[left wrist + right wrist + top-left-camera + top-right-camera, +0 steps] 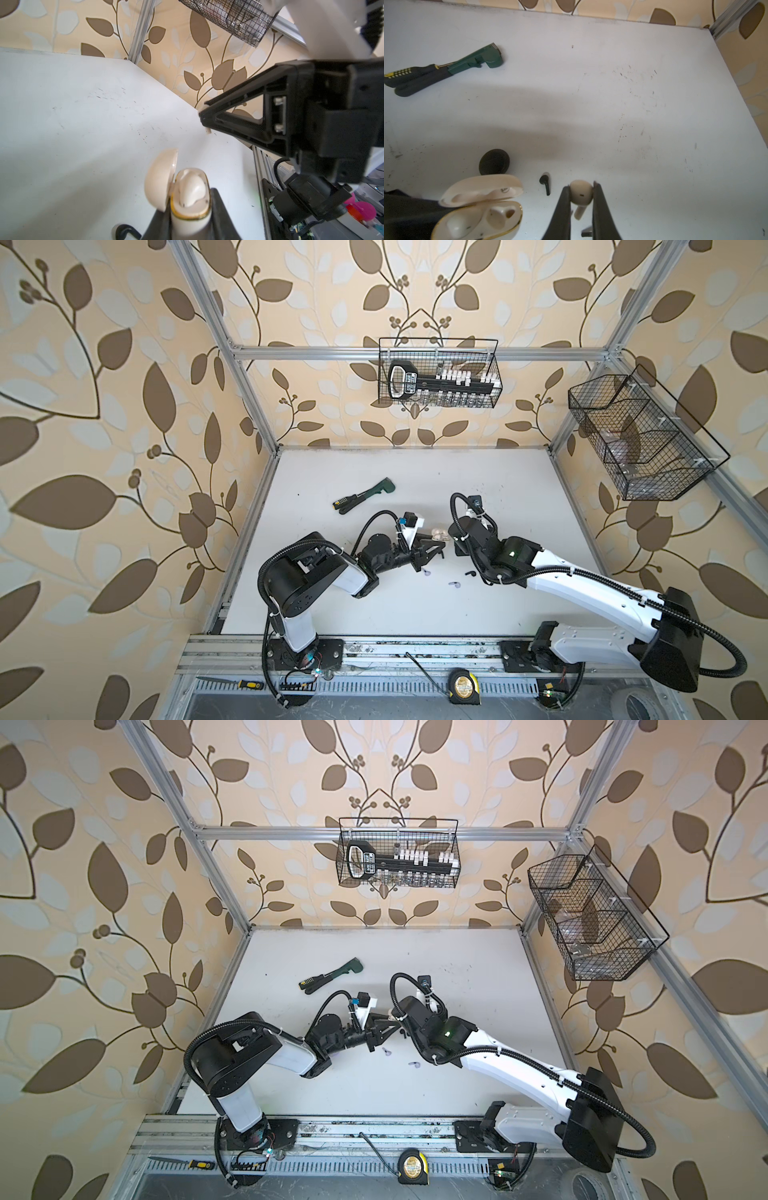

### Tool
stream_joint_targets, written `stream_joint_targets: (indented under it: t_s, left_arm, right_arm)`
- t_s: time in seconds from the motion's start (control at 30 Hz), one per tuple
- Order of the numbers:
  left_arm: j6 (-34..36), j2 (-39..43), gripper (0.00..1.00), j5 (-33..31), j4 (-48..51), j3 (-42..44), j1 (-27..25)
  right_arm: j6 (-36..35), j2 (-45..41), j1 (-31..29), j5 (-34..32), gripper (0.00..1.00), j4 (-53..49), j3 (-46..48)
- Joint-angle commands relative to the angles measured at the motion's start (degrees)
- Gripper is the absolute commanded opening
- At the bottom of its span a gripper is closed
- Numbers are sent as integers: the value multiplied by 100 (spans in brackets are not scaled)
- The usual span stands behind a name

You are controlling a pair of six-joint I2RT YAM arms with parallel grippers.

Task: Insert the wireless bluetooth earbuds into the charging case
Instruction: 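Lift the cream earbud and carry it toward the case in the left gripper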

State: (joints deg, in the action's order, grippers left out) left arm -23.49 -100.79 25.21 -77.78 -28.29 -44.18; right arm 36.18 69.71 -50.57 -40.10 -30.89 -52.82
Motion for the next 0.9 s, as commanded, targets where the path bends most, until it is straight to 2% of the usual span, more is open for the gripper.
stream_joint_targets:
  t_s: [0.0, 0.37, 0.87]
  left_arm:
    - [-178, 16, 0, 290, -378, -194, 23]
    - [-340, 6, 0, 412, -378, -267, 24]
    - [-641, 42, 0, 563, -381, -336, 103]
  right_arm:
    - [-23, -88, -123, -116, 12, 131, -117]
    - [-172, 133, -413, 210, 13, 454, -394]
    - [-169, 433, -542, 222, 13, 655, -280]
